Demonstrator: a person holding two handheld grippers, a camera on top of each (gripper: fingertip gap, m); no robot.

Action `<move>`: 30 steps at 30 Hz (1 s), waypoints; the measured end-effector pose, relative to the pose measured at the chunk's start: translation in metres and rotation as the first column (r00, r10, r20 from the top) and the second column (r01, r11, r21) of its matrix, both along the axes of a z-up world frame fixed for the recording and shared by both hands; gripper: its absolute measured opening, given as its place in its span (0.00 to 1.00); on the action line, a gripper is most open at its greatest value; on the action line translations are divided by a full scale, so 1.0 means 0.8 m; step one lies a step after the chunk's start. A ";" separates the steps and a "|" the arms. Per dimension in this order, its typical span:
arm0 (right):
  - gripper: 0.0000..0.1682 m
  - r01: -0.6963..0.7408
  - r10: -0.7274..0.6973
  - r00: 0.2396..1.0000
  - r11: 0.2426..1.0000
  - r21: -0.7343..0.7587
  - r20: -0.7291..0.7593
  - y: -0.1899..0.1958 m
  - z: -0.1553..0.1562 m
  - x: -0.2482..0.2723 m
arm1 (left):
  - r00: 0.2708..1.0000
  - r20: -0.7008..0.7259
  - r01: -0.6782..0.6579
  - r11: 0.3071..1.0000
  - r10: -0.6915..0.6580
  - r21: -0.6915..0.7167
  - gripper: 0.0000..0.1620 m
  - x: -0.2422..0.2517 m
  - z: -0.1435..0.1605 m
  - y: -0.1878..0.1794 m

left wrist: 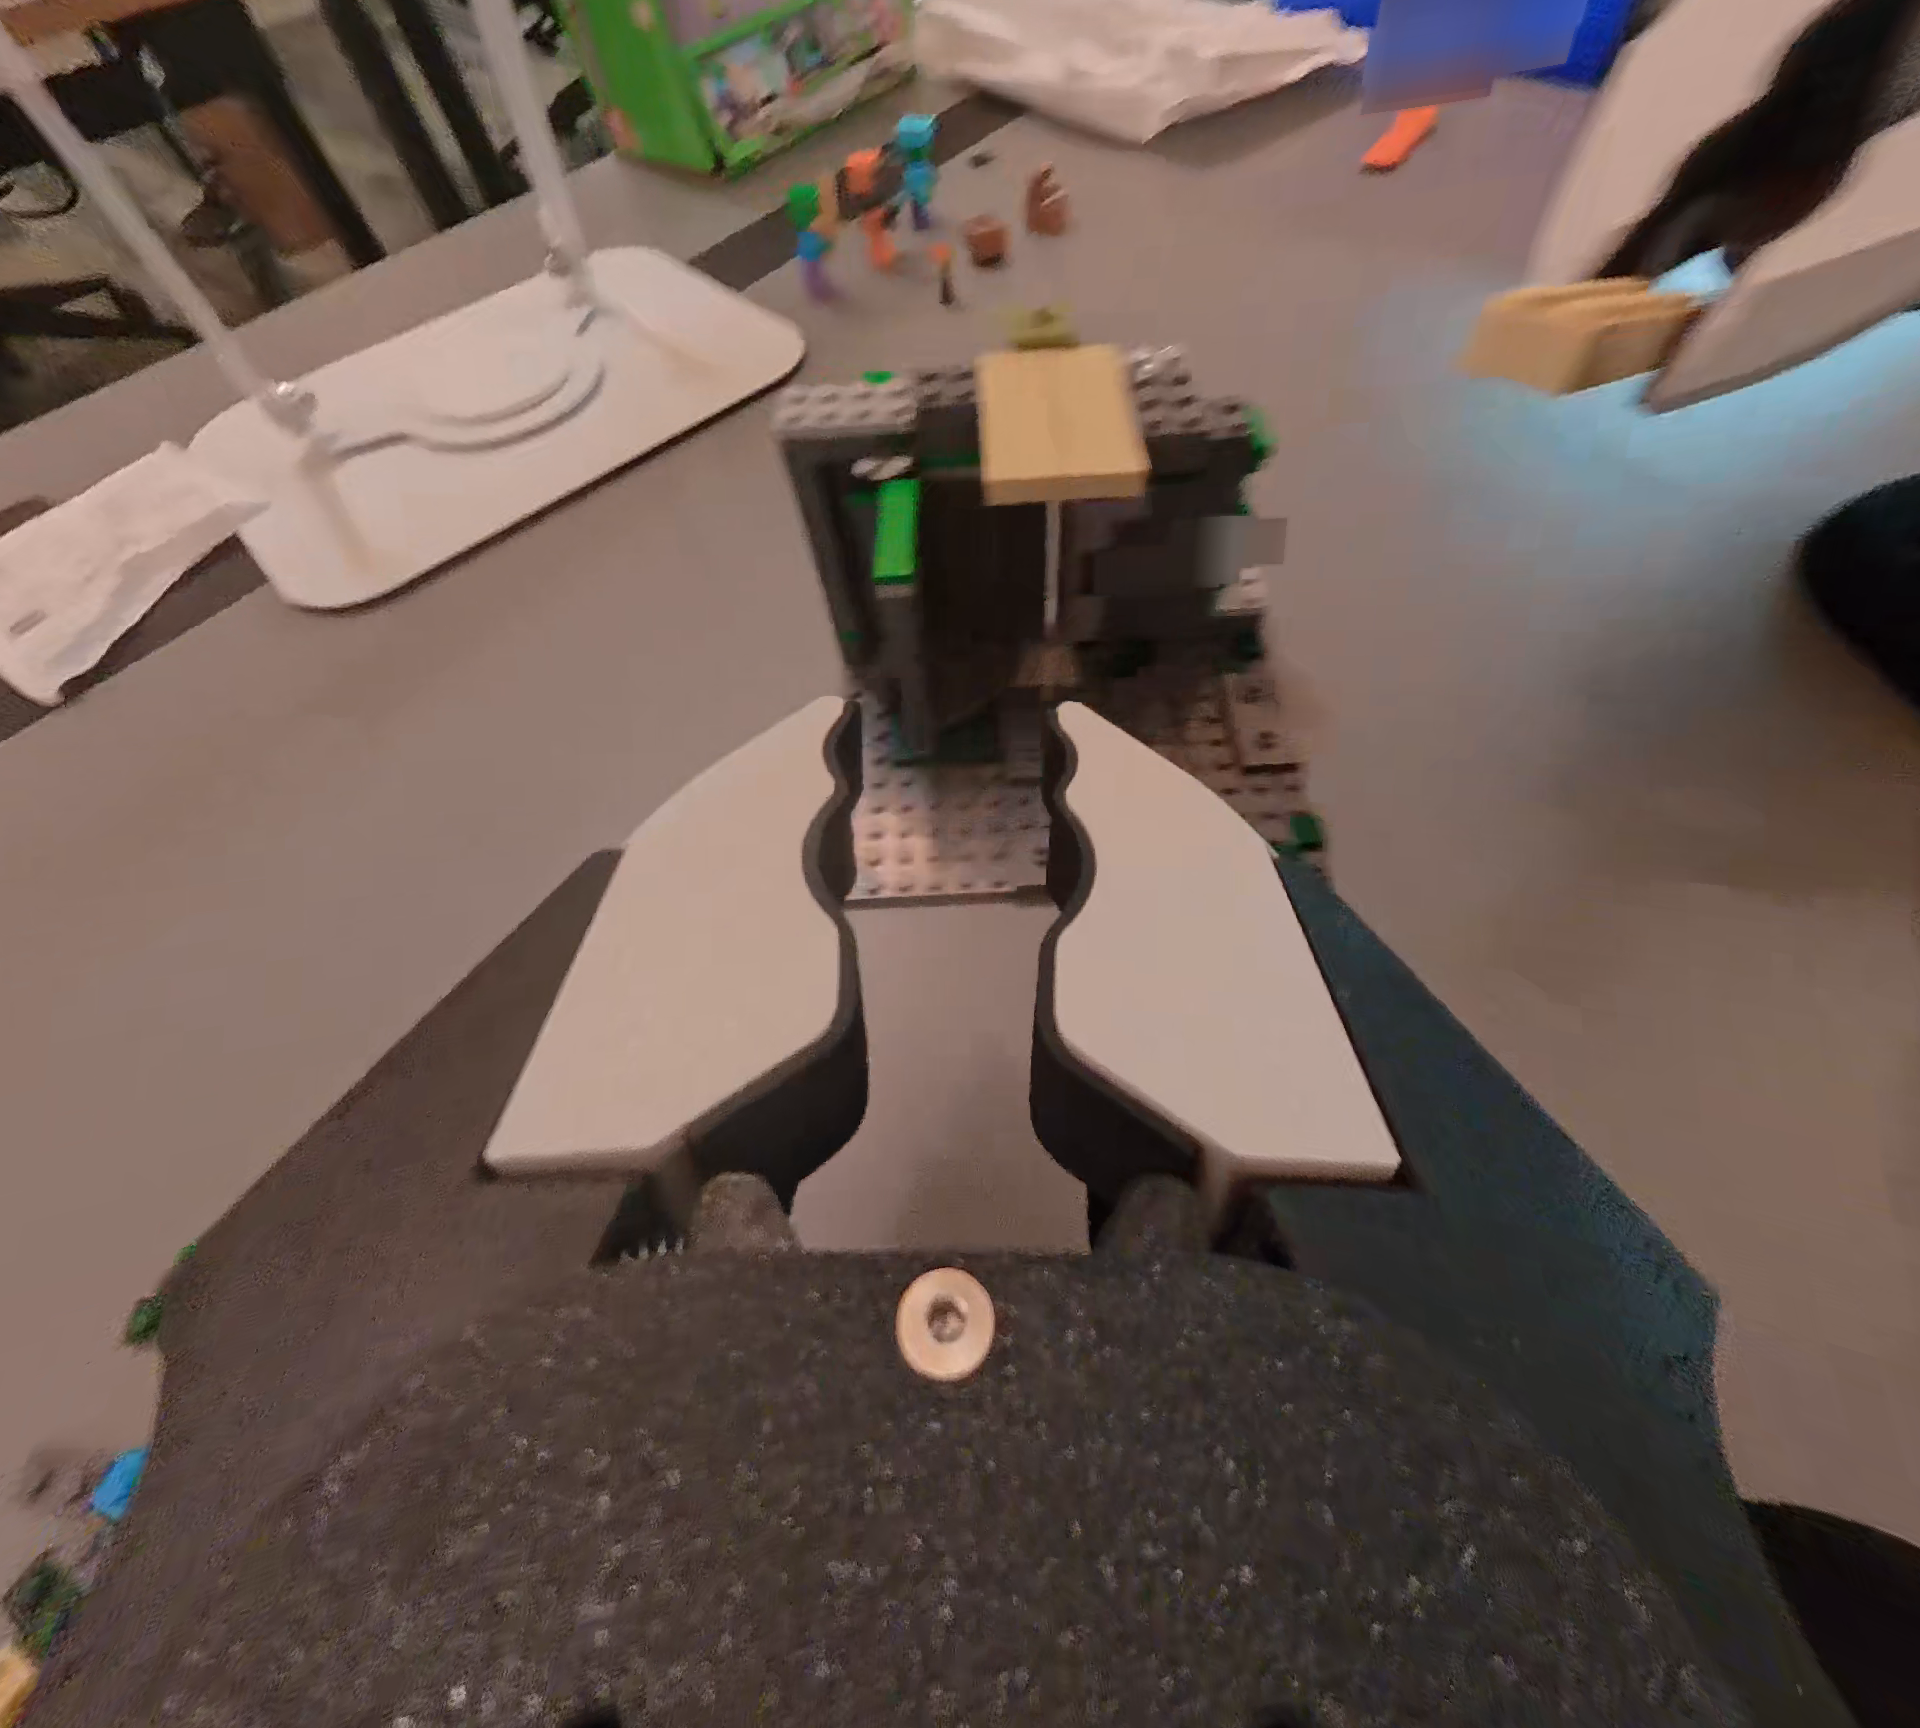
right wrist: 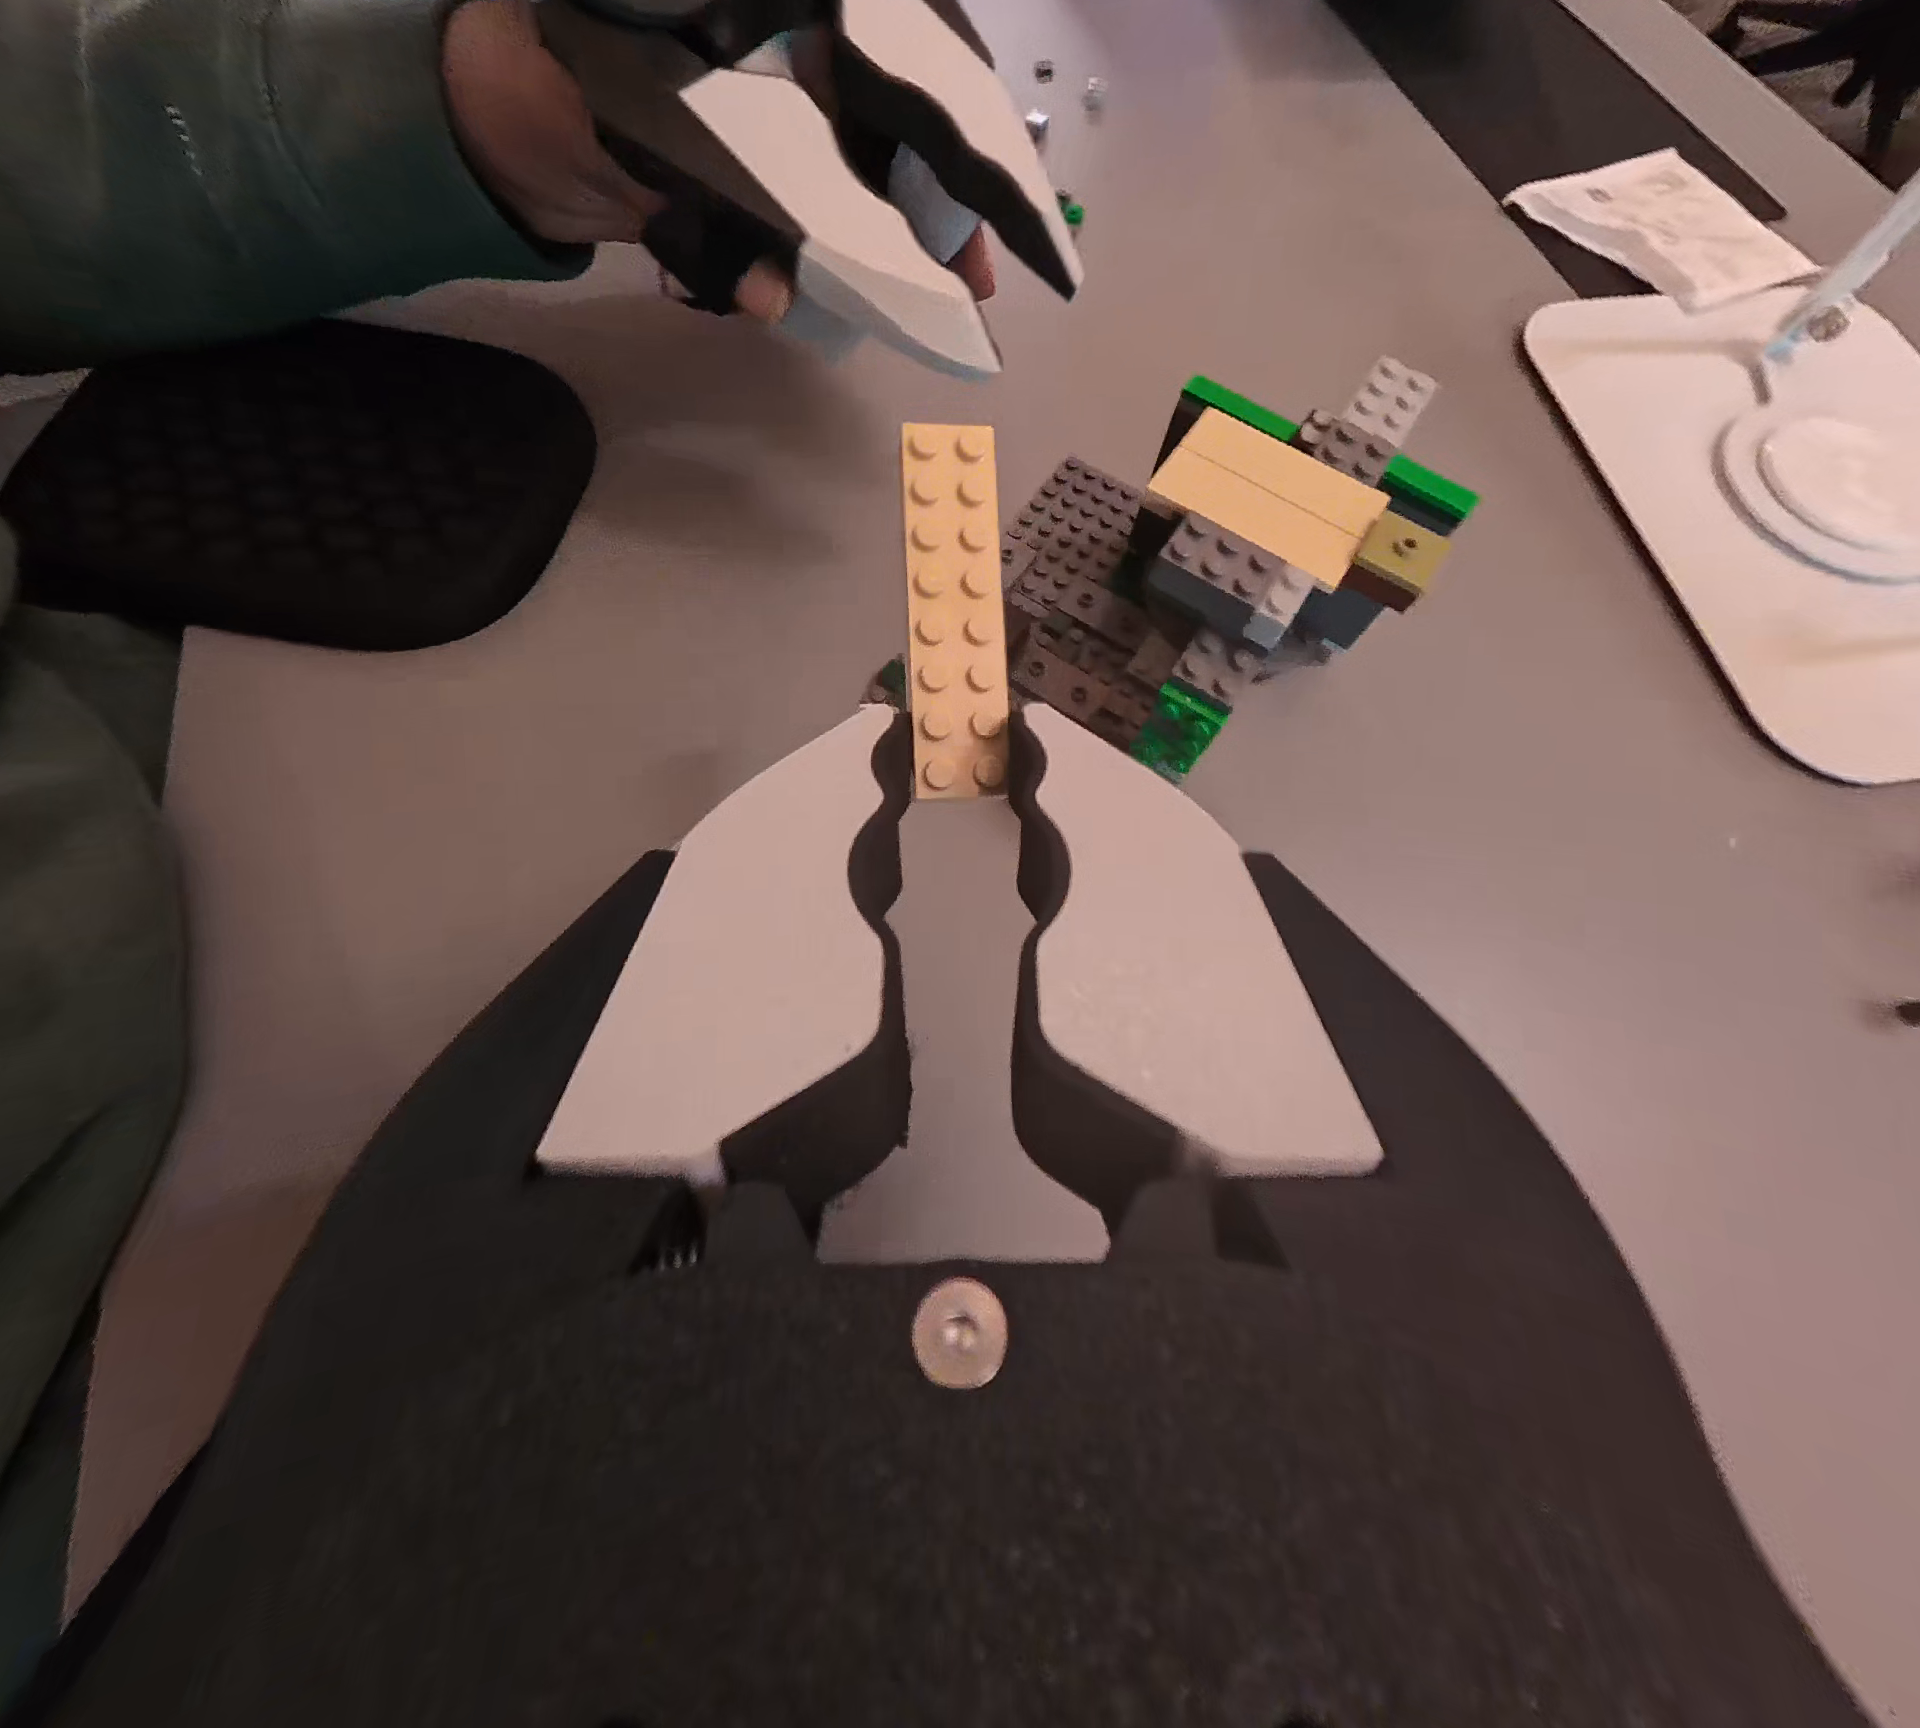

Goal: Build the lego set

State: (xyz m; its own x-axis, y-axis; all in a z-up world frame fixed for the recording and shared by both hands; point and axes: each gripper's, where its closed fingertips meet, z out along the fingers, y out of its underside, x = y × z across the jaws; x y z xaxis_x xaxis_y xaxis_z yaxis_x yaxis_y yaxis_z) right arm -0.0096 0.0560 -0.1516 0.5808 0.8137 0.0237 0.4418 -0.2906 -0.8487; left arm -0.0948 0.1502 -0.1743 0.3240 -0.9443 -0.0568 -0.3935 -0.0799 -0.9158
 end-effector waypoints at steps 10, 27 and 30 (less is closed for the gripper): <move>0.10 0.040 -0.041 0.998 0.998 -0.039 -0.039 -0.008 -0.021 0.003 | 0.978 -0.202 0.044 0.999 -0.044 -0.003 0.24 0.044 -0.062 0.039; 0.10 0.042 -0.047 0.993 0.998 -0.049 -0.104 -0.018 -0.022 0.004 | 0.928 -0.369 -0.017 0.988 -0.041 -0.153 0.10 0.028 -0.091 0.034; 0.10 0.042 -0.047 0.993 0.998 -0.046 -0.109 -0.019 -0.021 0.005 | 0.920 -0.389 -0.025 0.987 -0.039 -0.159 0.02 0.031 -0.092 0.026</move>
